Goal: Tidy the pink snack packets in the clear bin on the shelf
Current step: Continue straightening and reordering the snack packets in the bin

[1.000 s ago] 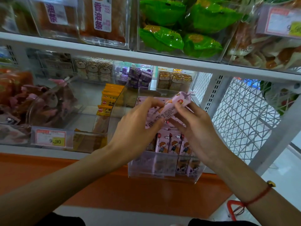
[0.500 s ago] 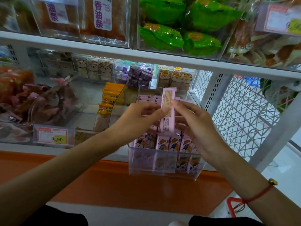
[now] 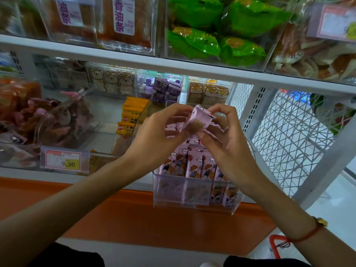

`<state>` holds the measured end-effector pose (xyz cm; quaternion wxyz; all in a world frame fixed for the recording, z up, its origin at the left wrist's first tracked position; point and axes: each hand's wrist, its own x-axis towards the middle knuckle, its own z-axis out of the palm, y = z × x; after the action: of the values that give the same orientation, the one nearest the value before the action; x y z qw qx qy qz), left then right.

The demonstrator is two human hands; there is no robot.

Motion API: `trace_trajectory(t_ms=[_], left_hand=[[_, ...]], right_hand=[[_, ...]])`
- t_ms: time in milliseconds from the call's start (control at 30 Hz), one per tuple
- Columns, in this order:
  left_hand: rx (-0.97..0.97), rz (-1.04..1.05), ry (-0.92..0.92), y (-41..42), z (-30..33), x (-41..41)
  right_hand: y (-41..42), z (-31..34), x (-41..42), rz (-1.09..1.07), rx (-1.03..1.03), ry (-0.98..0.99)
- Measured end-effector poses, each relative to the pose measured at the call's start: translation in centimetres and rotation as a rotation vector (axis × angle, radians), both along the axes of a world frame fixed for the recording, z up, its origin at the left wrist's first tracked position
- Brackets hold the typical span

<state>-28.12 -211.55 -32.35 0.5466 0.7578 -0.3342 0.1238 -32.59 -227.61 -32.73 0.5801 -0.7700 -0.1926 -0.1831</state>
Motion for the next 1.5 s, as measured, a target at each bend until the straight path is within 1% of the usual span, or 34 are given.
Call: trace_trajectory(t_ms=[167,267,333,400,467,500,567,700,767,867,933,1000,1133,1233,1300,1333,1400,1467,1500], left_hand=[[-0.005,-0.057,0.037,0.0,0.0,-0.1],[-0.019,-0.048,0.030,0.1,0.2,-0.2],[-0.128,-0.034,0.078,0.2,0.5,-0.1],[-0.262,-0.029,0.197,0.2,0.7,0.0],[-0.328,-0.039,0.303,0.1,0.6,0.0],[-0.333,-0.041,0.313,0.1,0.5,-0.1],[-0.325,-0.048,0.265,0.2,0.6,-0.1],[-0.242,-0.116,0.181,0.8,1.1,0.4],[-0.210,-0.111,0.160,0.9,1.1,0.5],[-0.262,-0.051,0.164,0.8,0.7,0.5],[-0.284,-0.028,0.169,0.6,0.6,0.4],[-0.270,-0.009,0.162,0.4,0.6,0.3],[-0.217,0.041,0.111,0.4,0.6,0.4],[-0.183,0.085,0.069,0.4,0.7,0.4],[-0.206,0.101,0.014,0.6,0.9,0.5],[-0.225,0.114,-0.025,0.7,1.1,0.7],[-0.219,0.172,-0.087,1.1,1.5,1.4],[-0.157,0.226,-0.099,1.2,1.6,2.4],[-0.099,0.257,-0.105,1.2,1.7,2.9]], right_hand=[[-0.2,-0.2,0.0,-0.010,-0.031,-0.011],[-0.4,-0.1,-0.1,-0.039,-0.036,-0.016],[-0.3,-0.1,0.0,-0.068,-0.060,0.000],[-0.2,-0.2,0.1,-0.092,-0.076,0.019],[0.0,-0.2,0.1,-0.101,-0.073,-0.005],[0.1,-0.2,0.1,-0.097,-0.058,-0.019],[0.0,0.0,0.1,-0.080,0.002,0.006],[-0.7,0.0,0.3,-0.051,0.130,0.198],[-1.1,0.0,0.4,-0.024,0.184,0.263],[-1.5,0.3,0.4,-0.033,0.310,0.249],[-1.6,0.6,0.5,-0.078,0.333,0.206],[-1.6,0.5,0.6,-0.118,0.351,0.189],[-1.9,0.3,1.1,-0.126,0.443,0.240],[-1.8,0.3,1.4,-0.142,0.442,0.269],[-1.6,0.0,1.8,-0.233,0.336,0.262],[-1.5,-0.1,2.0,-0.319,0.227,0.219],[-1.6,-0.5,2.4,-0.467,-0.018,0.070],[-1.8,-0.8,3.0,-0.498,-0.252,-0.018],[-1.8,-1.1,3.3,-0.487,-0.390,-0.020]])
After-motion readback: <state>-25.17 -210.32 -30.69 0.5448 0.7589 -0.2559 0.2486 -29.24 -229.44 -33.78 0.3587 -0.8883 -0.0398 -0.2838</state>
